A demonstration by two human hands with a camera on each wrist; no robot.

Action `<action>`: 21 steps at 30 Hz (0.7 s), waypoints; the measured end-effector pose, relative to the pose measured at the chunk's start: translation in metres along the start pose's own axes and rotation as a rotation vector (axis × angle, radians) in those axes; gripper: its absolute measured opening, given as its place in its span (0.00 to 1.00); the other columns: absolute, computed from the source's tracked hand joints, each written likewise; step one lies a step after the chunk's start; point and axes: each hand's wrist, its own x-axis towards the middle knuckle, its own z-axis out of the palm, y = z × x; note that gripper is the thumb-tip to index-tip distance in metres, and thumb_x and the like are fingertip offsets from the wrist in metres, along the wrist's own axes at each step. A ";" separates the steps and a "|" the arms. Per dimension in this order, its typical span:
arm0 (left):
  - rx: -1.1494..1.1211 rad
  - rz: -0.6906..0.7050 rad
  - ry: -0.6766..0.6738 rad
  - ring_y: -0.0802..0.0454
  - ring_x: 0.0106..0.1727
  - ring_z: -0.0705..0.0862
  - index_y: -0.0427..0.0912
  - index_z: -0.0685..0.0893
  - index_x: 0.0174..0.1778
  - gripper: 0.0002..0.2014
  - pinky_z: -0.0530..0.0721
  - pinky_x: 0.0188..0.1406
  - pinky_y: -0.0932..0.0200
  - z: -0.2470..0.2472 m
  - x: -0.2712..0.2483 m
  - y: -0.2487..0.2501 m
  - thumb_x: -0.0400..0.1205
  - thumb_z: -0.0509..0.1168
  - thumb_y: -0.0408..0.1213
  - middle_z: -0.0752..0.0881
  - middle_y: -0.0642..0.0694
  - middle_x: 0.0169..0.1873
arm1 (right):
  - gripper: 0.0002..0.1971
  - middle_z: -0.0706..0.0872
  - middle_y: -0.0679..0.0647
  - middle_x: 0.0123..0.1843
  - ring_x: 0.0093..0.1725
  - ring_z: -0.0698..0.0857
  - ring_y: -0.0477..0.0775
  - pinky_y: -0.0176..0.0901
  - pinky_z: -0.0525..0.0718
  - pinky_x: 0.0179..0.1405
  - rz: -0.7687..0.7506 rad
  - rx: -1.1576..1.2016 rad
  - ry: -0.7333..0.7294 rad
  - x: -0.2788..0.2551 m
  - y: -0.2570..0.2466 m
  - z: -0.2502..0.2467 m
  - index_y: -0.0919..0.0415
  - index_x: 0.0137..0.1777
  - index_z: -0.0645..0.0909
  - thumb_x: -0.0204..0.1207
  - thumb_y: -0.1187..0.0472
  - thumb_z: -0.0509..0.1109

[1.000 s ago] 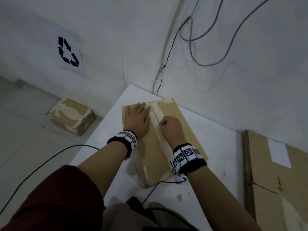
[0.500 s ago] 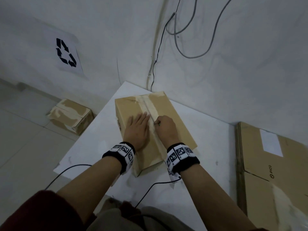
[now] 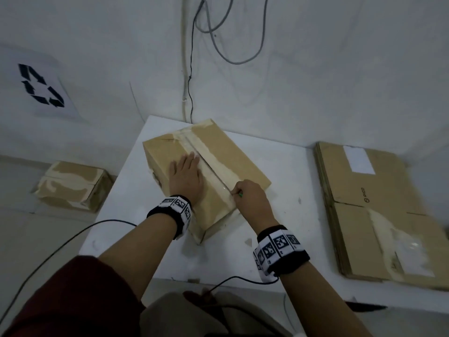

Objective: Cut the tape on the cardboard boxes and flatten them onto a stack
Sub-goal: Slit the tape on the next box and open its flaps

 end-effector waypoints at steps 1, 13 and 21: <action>0.001 0.003 0.000 0.48 0.84 0.57 0.44 0.64 0.82 0.24 0.47 0.82 0.44 0.000 0.000 0.000 0.88 0.48 0.41 0.62 0.47 0.83 | 0.09 0.84 0.56 0.51 0.50 0.83 0.55 0.46 0.81 0.49 0.016 0.005 0.013 -0.005 0.002 0.000 0.65 0.46 0.86 0.80 0.71 0.63; -0.142 0.621 -0.093 0.49 0.66 0.79 0.51 0.81 0.63 0.18 0.67 0.68 0.49 -0.007 -0.009 0.008 0.80 0.57 0.52 0.82 0.52 0.63 | 0.05 0.85 0.51 0.49 0.47 0.84 0.54 0.49 0.83 0.43 0.059 0.025 0.186 -0.039 0.021 0.006 0.58 0.46 0.84 0.81 0.64 0.67; 0.107 0.768 -0.385 0.49 0.62 0.71 0.52 0.75 0.67 0.44 0.69 0.63 0.51 -0.022 0.003 0.048 0.61 0.60 0.78 0.75 0.52 0.60 | 0.09 0.87 0.43 0.53 0.53 0.83 0.49 0.41 0.77 0.43 0.123 -0.094 0.120 -0.018 0.032 -0.023 0.49 0.45 0.87 0.76 0.64 0.68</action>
